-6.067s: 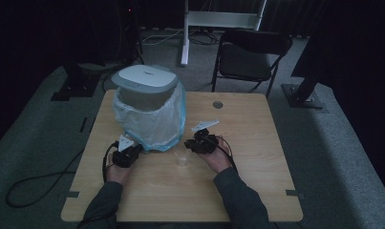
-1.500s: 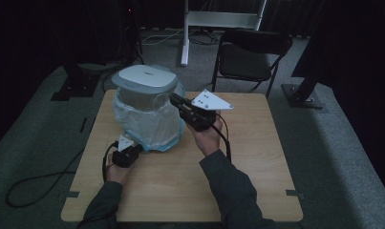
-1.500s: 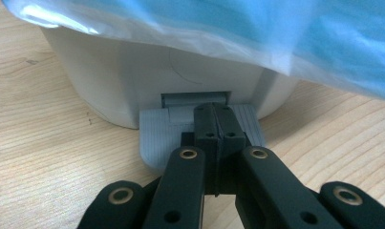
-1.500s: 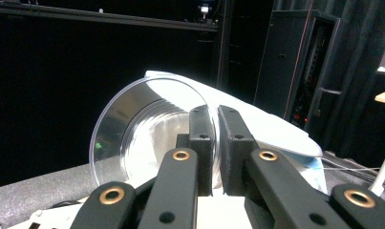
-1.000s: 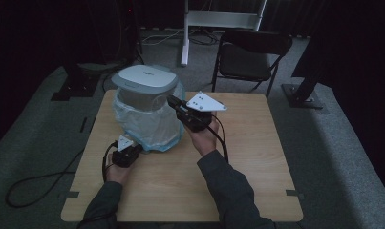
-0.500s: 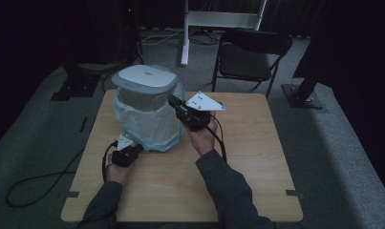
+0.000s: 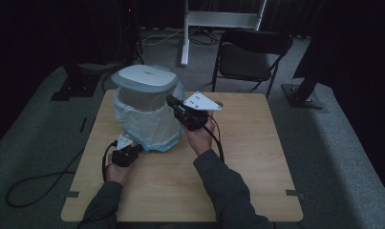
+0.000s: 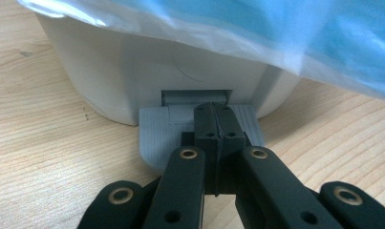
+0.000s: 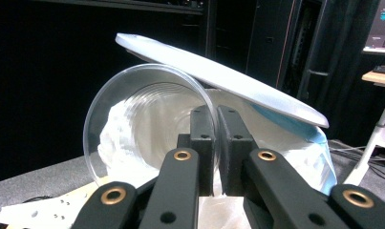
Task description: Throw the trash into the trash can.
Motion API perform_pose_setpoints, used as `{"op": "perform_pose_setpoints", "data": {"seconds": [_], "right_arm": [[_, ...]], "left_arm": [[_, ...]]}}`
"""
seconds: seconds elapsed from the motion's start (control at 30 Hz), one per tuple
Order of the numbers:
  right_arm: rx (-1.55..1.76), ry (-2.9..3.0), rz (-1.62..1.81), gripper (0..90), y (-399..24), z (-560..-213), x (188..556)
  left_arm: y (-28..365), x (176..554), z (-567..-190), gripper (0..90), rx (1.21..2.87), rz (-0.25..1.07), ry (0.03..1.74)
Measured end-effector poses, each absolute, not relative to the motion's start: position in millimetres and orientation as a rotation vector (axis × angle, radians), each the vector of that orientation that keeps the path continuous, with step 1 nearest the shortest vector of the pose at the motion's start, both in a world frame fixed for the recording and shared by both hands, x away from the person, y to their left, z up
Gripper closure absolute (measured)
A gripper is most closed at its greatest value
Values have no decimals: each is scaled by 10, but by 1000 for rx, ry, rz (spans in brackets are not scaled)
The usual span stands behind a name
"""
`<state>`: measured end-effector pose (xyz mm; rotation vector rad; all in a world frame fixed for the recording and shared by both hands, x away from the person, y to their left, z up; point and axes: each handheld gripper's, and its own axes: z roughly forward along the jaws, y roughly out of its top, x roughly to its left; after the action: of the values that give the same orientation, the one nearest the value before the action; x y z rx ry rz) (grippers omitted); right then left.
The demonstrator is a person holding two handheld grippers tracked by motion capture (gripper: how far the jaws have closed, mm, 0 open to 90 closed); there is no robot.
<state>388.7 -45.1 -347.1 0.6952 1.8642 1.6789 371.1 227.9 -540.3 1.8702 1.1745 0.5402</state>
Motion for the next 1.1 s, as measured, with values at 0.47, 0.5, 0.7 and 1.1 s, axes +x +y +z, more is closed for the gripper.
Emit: {"op": "perform_pose_setpoints", "data": {"seconds": [0.47, 0.5, 0.7, 1.1], "right_arm": [[742, 1871, 1673, 860, -403, -3481, 3962], [741, 1872, 1672, 861, -396, -3481, 3969], [766, 1872, 1668, 861, -356, -3482, 4009], [789, 1878, 1669, 860, -298, -3479, 4066]], "left_arm": [[2277, 3711, -5402, 900, 1877, 543, 1173], [2278, 3711, -5402, 900, 1876, 543, 1173], [2274, 3709, -5401, 900, 1876, 546, 1174], [2273, 3707, -5401, 900, 1876, 548, 1173]]}}
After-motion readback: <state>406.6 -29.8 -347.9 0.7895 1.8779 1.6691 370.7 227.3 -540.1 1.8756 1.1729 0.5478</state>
